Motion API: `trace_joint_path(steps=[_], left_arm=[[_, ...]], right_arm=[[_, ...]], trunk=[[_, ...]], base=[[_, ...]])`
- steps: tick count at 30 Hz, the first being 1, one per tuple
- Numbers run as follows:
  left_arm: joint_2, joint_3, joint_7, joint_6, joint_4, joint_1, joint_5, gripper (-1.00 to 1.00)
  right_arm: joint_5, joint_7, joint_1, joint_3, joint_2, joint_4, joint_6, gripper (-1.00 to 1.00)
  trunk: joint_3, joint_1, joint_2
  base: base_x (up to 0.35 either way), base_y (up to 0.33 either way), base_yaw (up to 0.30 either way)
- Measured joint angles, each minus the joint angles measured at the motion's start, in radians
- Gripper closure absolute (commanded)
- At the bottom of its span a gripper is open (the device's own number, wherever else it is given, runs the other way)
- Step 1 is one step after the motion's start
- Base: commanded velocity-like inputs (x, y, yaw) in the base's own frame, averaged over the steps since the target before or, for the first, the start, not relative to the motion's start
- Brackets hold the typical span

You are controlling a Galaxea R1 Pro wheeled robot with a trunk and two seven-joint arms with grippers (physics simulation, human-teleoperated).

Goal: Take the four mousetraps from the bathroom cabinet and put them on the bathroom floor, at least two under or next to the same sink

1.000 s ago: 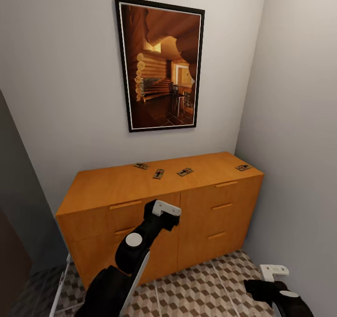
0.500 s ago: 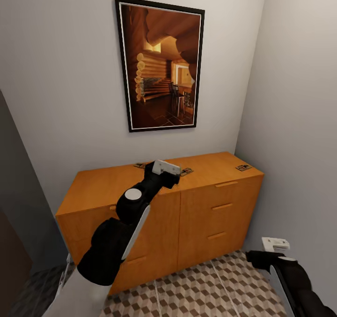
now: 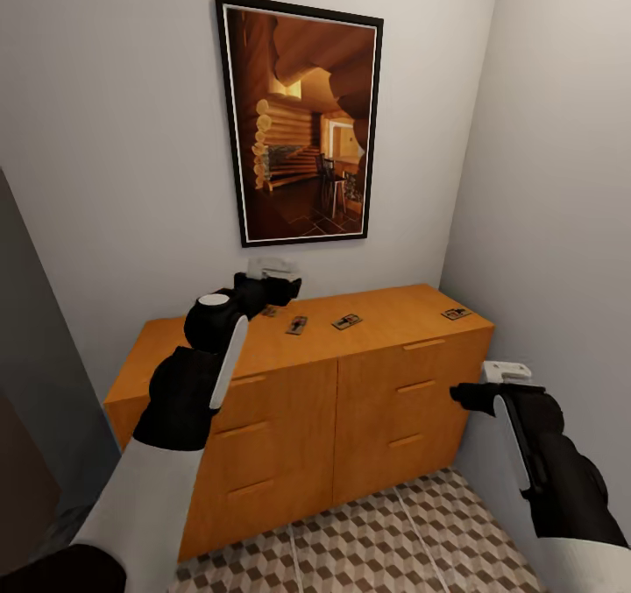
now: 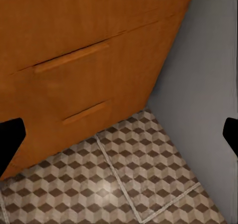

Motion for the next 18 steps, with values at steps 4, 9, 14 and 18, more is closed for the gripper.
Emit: trace_joint_path(steps=[4,9,14,18], left_arm=[[0.002,0.072,-0.004,0.039,0.061,-0.049,0.003,-1.00],[0.027,0.147,-0.026,0.135,0.166,-0.118,0.005,-1.00],[0.050,0.169,-0.055,0.189,0.208,-0.144,0.006,-1.00],[0.072,0.179,-0.088,0.215,0.225,-0.155,0.007,-1.00]], right_arm=[[-0.003,0.000,-0.089,0.003,0.003,0.008,0.000,-1.00],[-0.006,-0.001,-0.235,0.011,0.008,0.040,0.000,-1.00],[-0.006,-0.004,-0.353,0.020,0.011,0.097,0.000,-1.00],[-0.007,-0.008,-0.465,0.026,0.012,0.195,0.000,-1.00]], trunk=[[0.000,0.000,0.000],[0.000,0.000,0.000],[0.000,0.000,0.000],[0.000,0.000,0.000]], base=[[0.000,0.000,0.000],[0.000,0.000,0.000],[0.000,0.000,0.000],[0.000,0.000,0.000]])
